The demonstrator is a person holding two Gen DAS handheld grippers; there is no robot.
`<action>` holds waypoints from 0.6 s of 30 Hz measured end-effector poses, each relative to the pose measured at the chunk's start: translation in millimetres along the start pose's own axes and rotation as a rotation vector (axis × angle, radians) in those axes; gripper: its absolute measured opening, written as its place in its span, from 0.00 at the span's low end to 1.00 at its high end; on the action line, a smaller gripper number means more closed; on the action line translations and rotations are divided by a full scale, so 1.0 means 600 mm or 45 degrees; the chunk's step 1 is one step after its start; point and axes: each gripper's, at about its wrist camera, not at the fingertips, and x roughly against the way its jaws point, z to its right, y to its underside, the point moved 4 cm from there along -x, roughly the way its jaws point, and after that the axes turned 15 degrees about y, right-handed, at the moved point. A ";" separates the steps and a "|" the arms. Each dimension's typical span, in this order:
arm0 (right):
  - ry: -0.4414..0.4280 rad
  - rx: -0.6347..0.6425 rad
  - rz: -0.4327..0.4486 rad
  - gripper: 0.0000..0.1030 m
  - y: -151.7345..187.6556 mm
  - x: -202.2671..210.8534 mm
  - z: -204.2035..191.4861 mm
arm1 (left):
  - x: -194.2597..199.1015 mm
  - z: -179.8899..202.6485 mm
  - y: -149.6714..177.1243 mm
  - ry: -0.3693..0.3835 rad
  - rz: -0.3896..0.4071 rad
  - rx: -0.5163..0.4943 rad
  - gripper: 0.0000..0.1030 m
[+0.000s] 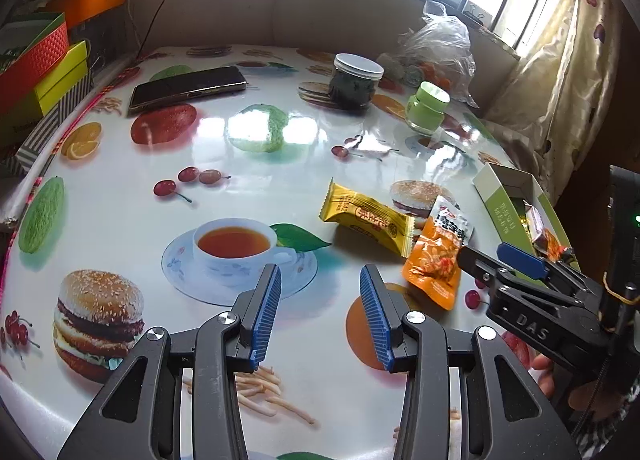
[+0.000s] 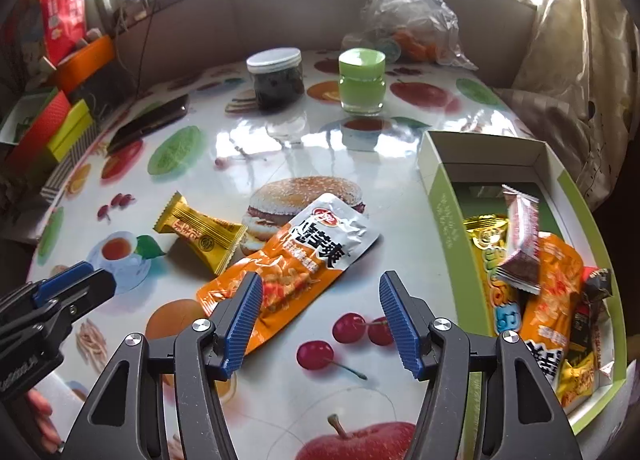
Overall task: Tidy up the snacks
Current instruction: 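Grasp the orange konjac packet with the right gripper while the left grasps the gold candy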
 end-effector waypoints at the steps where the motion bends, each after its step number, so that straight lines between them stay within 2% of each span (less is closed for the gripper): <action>1: 0.005 0.006 -0.014 0.59 -0.001 -0.006 -0.005 | -0.001 -0.003 0.000 0.002 -0.002 0.003 0.41; 5: 0.033 -0.025 -0.059 0.59 -0.006 -0.029 -0.010 | -0.003 -0.012 0.001 0.002 -0.005 0.017 0.42; 9: 0.009 -0.088 -0.077 0.59 -0.019 -0.042 -0.008 | -0.003 -0.022 0.001 -0.002 -0.003 0.034 0.41; 14: 0.035 -0.082 -0.086 0.66 -0.029 -0.052 -0.023 | -0.005 -0.029 0.001 -0.003 -0.002 0.049 0.41; 18: 0.084 -0.060 -0.049 0.69 -0.025 -0.052 -0.037 | -0.008 -0.030 -0.002 0.002 -0.006 0.052 0.42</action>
